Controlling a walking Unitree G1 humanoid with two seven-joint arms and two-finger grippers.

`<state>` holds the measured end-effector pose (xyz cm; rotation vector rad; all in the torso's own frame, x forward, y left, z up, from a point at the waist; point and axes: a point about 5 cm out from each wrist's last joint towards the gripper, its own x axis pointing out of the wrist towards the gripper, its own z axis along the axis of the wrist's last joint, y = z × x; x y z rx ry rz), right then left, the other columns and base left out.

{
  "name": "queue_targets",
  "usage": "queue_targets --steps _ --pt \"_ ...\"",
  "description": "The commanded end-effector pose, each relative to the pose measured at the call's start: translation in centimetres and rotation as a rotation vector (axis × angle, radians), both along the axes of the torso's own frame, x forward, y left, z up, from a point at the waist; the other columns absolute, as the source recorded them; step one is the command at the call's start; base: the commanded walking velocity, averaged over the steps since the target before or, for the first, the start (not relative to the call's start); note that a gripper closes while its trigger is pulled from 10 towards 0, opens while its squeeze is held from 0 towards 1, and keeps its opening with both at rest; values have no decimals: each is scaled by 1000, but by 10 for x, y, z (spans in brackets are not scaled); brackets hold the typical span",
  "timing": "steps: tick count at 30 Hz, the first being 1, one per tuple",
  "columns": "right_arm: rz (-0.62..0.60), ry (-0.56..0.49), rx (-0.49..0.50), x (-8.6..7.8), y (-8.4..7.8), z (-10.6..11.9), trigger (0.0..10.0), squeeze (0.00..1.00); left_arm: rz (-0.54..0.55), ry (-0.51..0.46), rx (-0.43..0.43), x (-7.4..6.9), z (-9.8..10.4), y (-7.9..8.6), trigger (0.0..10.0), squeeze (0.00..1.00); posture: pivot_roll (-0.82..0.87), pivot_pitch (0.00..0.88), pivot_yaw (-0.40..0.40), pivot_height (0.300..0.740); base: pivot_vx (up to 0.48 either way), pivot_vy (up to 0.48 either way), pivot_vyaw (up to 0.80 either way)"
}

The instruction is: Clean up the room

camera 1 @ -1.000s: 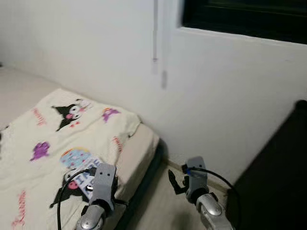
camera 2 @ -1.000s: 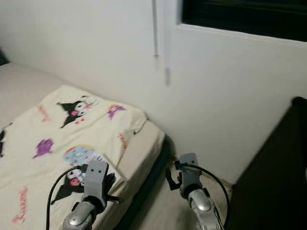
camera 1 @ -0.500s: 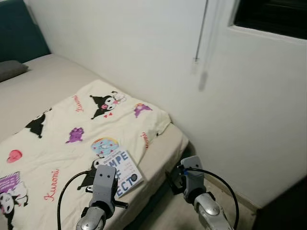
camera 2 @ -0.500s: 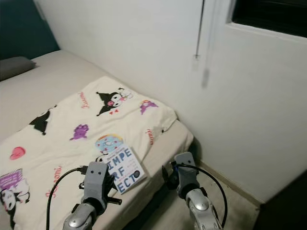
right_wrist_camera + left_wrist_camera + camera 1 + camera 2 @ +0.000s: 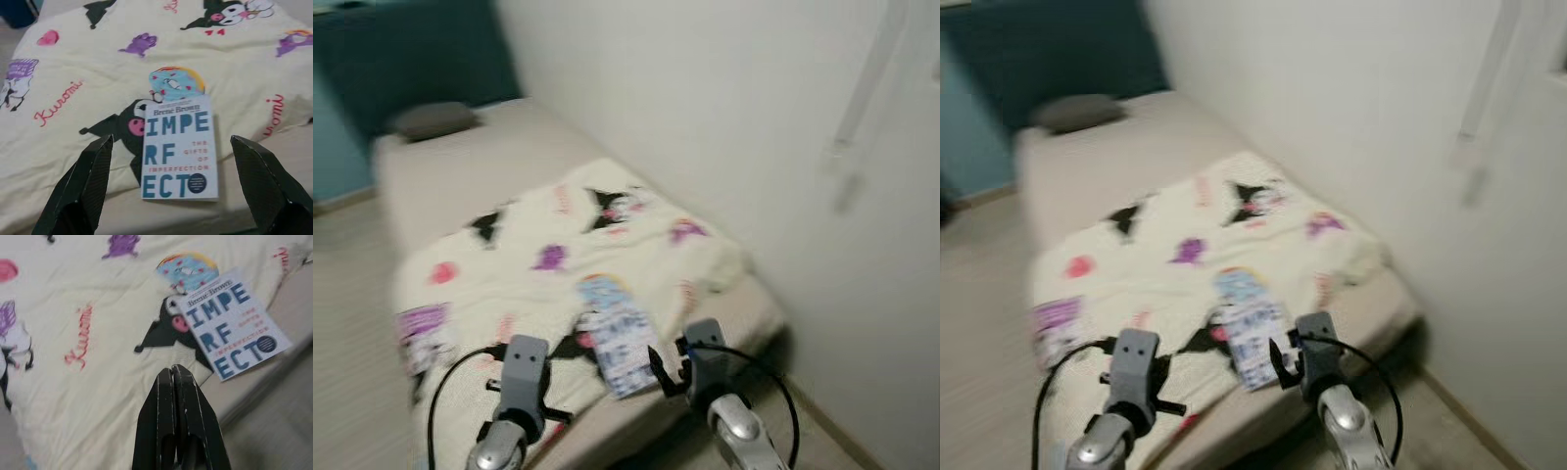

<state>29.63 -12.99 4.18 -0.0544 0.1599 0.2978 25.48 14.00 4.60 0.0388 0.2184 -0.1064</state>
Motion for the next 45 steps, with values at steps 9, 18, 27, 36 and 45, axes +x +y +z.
queue_targets --steps 9,18,27,36,45 --pt "-18 21 2 -3 -3 -5 10000 0 -18 9 29 -2 -2 0 10000 0 9 155 19 740 0 0 0" --pt "-21 21 8 -3 -4 -5 10000 0 -19 6 30 -1 -1 -1 10000 0 7 160 20 740 0 -323 0" --pt "-23 21 6 -4 -5 -5 10000 0 2 14 -6 -1 -2 -1 10000 0 4 160 19 740 0 -280 0" --pt "-22 21 5 -3 -4 -4 10000 0 9 29 -20 -2 -4 1 10000 0 6 163 18 740 0 136 0" --pt "-20 22 5 -3 -4 -4 10000 0 22 23 -13 -2 -3 3 10000 0 4 168 21 740 0 0 0"
